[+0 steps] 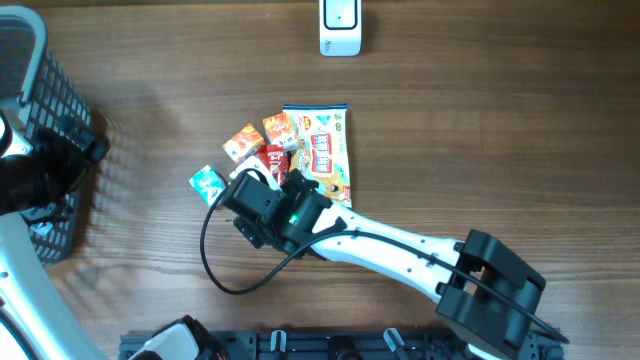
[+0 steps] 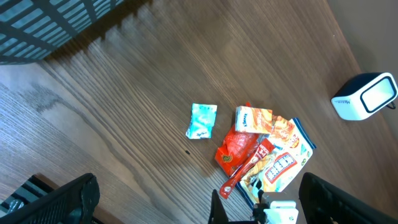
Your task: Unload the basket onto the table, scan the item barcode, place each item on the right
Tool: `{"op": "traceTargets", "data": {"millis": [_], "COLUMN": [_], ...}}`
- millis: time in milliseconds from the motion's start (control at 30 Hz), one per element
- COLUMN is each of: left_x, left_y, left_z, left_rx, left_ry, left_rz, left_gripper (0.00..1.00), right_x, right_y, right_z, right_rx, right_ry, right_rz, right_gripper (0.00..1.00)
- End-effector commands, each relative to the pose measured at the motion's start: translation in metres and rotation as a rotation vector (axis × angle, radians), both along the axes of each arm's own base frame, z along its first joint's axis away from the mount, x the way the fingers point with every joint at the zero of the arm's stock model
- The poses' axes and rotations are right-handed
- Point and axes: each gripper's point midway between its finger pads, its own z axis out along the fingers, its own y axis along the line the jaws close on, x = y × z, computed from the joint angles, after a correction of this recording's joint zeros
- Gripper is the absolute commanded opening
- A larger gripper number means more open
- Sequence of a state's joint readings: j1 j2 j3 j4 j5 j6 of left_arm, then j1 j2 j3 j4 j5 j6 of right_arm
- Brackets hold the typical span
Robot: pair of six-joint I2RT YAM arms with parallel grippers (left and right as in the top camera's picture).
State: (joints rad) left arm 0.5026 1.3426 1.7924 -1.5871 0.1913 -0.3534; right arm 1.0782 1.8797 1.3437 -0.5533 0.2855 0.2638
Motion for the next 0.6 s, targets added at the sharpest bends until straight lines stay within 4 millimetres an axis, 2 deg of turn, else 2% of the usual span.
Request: {"op": "traceTargets", "data": {"millis": [0,133,333,567], "left_x": [-0.001,-0.001,-0.001,-0.001], "left_y": [0.002,0.002,0.002,0.002], "left_z": [0.0,0.0,0.0,0.0], "left_rx": [0.005,0.005,0.005,0.005], "left_ry": [0.001,0.001,0.001,0.001], "left_rz": [0.002,0.002,0.002,0.002], "left_gripper": [1.0,1.0,1.0,1.0], "right_x": [0.006,0.002,-0.01,-0.001], "right_y": [0.0,0.001,0.011,0.005], "right_z": [-0.011,-0.021,-0.023,-0.036], "right_rx": [-0.038,-0.059,-0.058,-0.111], "right_ry": [-0.02,-0.009,-0.013,-0.068], "right_rz": [-0.014,-0.003,0.029,0.031], "right_gripper": [1.0,1.0,1.0,1.0]}}
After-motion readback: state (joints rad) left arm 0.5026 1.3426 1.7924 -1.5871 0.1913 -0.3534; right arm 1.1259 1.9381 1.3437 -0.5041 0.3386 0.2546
